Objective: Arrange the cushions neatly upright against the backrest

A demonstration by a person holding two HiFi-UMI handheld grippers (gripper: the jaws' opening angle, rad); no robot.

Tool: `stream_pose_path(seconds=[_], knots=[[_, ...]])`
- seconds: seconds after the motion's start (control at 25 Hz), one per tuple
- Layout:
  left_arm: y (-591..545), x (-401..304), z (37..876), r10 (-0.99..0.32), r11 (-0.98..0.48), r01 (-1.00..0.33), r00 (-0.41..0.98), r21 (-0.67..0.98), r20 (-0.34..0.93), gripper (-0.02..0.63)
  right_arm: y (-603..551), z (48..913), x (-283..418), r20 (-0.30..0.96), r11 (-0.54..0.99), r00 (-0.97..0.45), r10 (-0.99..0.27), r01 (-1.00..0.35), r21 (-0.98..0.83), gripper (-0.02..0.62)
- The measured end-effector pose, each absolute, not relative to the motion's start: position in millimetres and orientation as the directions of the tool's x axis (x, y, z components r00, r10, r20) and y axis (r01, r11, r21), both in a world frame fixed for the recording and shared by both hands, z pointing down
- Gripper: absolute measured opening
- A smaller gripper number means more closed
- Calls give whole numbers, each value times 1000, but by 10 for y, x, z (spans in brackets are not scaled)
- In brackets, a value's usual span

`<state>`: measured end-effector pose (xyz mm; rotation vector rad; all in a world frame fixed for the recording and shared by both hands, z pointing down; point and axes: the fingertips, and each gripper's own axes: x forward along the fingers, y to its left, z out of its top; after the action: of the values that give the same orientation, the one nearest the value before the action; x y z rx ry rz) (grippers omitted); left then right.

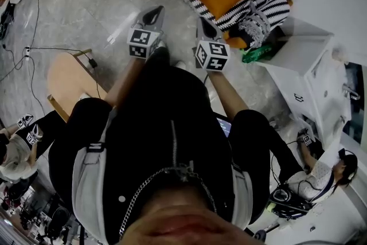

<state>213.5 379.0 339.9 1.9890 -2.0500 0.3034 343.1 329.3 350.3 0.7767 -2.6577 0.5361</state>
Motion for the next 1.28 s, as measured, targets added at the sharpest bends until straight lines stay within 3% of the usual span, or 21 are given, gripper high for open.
stream_pose_path(seconds=[0.4,0.72,1.28], knots=[[3213,1605,3632,-938,3,-997,22,72,345,11,2814,3670,3223,450,728,-735,-507,-645,-233,3],[2284,403,3926,-923,-60,-994,92,96,373,11,1975,3757,2242,485,669,-666,-567,-716,-200,3],[839,-447,3920,-824,-382,-917,393,110,410,11,945,3763,1409,551,438,-453,-701,-883,-169,3]])
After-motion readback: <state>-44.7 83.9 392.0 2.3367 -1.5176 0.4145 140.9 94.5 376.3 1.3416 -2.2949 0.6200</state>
